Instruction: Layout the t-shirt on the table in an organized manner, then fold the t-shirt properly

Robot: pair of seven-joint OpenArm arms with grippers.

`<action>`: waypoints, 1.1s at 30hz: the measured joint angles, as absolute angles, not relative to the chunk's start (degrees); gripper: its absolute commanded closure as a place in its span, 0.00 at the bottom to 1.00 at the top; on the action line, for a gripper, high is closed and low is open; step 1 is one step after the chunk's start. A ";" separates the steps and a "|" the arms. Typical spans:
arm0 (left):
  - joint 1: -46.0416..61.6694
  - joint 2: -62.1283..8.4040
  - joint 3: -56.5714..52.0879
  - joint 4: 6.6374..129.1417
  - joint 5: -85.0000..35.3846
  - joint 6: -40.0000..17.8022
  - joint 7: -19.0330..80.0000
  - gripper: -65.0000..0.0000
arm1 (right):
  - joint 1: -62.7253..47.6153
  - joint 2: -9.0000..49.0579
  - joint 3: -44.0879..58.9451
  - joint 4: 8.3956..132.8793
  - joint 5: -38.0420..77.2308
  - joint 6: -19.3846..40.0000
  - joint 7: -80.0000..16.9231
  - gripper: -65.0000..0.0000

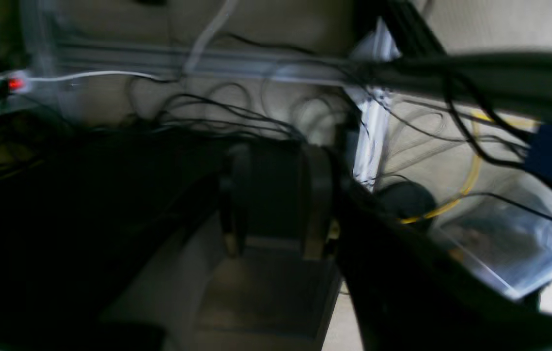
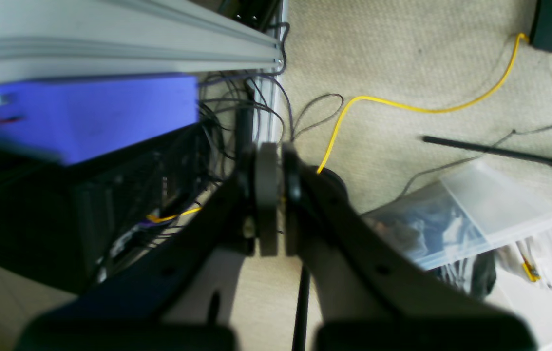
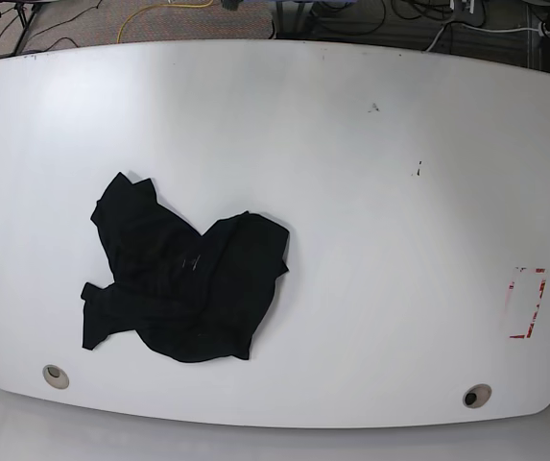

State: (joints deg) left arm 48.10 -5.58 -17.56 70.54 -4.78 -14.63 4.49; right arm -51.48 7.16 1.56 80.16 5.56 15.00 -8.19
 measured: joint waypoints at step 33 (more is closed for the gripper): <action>62.72 2.31 -27.24 110.76 -4.73 -26.83 4.84 0.76 | -72.38 7.14 7.40 115.72 5.58 15.57 -6.72 0.99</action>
State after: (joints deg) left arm 62.72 2.31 -27.24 110.76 -4.73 -26.83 4.84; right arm -72.38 7.14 7.40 115.72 5.58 15.57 -6.72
